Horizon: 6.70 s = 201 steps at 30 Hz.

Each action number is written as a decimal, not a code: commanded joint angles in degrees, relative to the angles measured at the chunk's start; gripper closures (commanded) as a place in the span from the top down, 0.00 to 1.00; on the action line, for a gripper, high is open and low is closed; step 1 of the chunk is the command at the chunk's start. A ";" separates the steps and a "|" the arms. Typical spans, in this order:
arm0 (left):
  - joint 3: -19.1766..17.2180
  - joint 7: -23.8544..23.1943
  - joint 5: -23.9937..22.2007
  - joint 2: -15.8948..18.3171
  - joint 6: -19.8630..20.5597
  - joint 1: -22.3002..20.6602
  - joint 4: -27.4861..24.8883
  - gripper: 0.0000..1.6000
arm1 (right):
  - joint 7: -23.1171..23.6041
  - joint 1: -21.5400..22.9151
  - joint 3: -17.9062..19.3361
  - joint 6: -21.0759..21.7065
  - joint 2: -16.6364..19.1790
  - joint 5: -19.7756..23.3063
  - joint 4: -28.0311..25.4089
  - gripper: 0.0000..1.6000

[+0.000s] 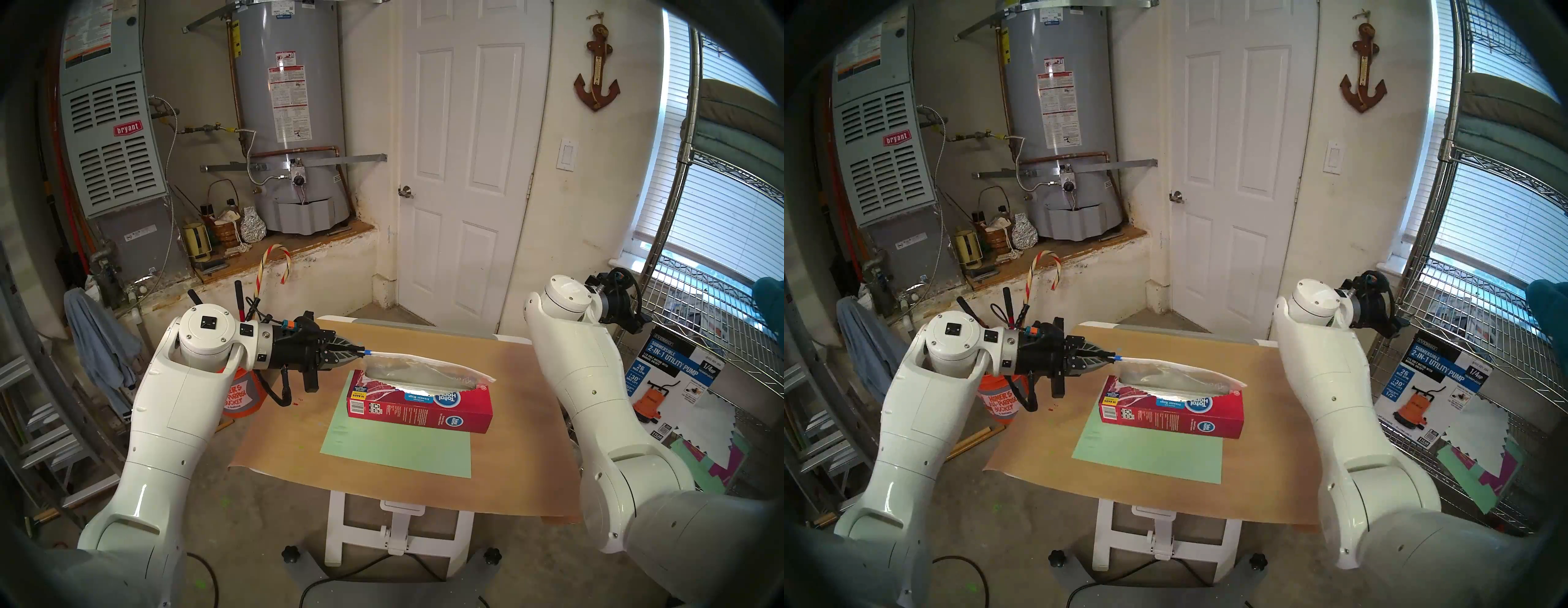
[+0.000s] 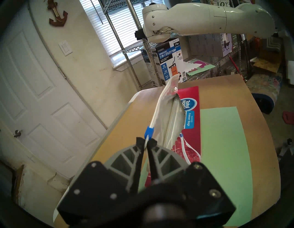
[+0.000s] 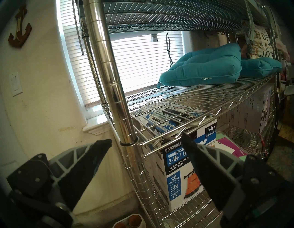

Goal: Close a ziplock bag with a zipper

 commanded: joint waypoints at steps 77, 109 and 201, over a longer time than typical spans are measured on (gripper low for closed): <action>-2.60 0.38 -1.11 -3.00 -1.56 2.63 -3.53 0.00 | 52.04 -15.29 -34.56 31.76 17.45 9.20 -44.74 1.00; -4.17 -0.10 -0.42 -2.65 -0.15 2.00 -3.40 0.00 | 83.58 -16.19 -34.97 5.10 32.03 12.57 -47.81 1.00; -3.34 -5.72 -0.03 -2.89 -3.75 -4.99 4.42 0.00 | 96.07 -3.59 -47.08 7.32 18.80 -5.76 -34.77 1.00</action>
